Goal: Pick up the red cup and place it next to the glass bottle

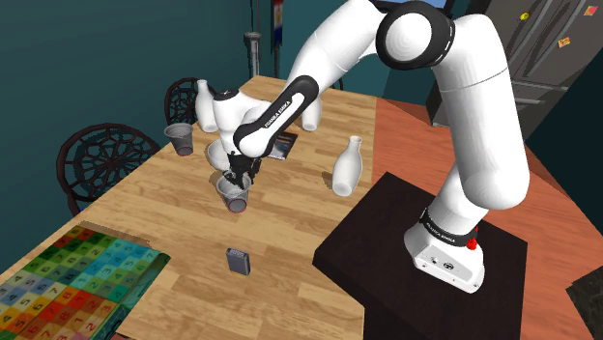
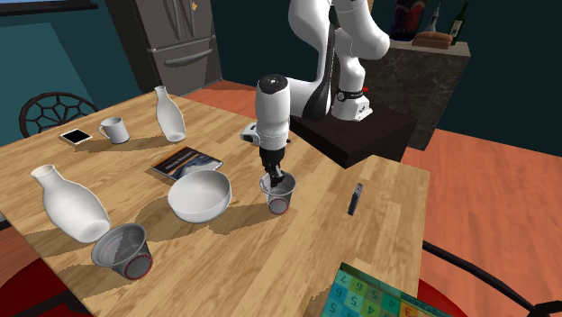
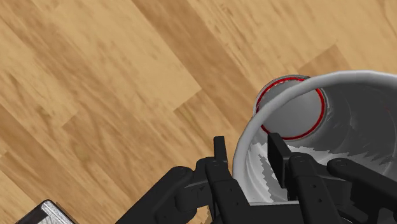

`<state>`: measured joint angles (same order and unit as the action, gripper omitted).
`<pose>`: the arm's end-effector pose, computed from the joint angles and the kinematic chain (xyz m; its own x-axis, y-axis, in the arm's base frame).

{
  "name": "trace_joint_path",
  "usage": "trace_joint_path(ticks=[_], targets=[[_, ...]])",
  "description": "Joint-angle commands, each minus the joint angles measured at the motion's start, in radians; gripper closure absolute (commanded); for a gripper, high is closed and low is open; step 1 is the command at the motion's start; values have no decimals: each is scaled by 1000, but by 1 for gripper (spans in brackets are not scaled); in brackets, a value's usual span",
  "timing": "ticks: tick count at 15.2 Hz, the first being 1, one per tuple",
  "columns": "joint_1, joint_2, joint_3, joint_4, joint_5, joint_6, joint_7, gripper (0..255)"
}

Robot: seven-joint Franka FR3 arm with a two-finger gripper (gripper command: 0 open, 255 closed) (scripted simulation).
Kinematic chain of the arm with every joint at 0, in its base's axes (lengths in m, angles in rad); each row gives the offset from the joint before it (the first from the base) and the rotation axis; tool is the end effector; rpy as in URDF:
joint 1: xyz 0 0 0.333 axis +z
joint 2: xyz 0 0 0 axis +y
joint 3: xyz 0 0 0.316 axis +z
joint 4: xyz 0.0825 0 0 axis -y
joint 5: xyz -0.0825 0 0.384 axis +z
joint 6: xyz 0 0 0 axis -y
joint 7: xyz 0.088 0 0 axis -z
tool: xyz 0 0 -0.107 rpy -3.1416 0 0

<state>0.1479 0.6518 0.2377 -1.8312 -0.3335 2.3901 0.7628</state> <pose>0.5952 0.2302 0.1765 0.9860 -0.1667 -0.0037 -0.1656 -0.9815 0.0959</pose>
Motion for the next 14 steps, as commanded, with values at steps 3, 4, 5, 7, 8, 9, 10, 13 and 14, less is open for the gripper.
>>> trace_joint_path(ticks=[3,4,5,7,8,9,10,13,14], targets=[[0,0,0,-1,0,1,0,255],[0,0,0,0,0,0,0,255],[-2,-10,3,-2,4,-8,-3,255],[-6,-30,9,-6,11,-25,-8,255],[-8,-40,12,-7,14,-33,-11,255],[-10,-50,15,-8,18,-42,-14,255],[-12,-60,17,-9,22,-50,-17,255],[-17,-89,25,-10,33,-77,-25,255],[-19,-98,28,-10,37,-86,-28,255]])
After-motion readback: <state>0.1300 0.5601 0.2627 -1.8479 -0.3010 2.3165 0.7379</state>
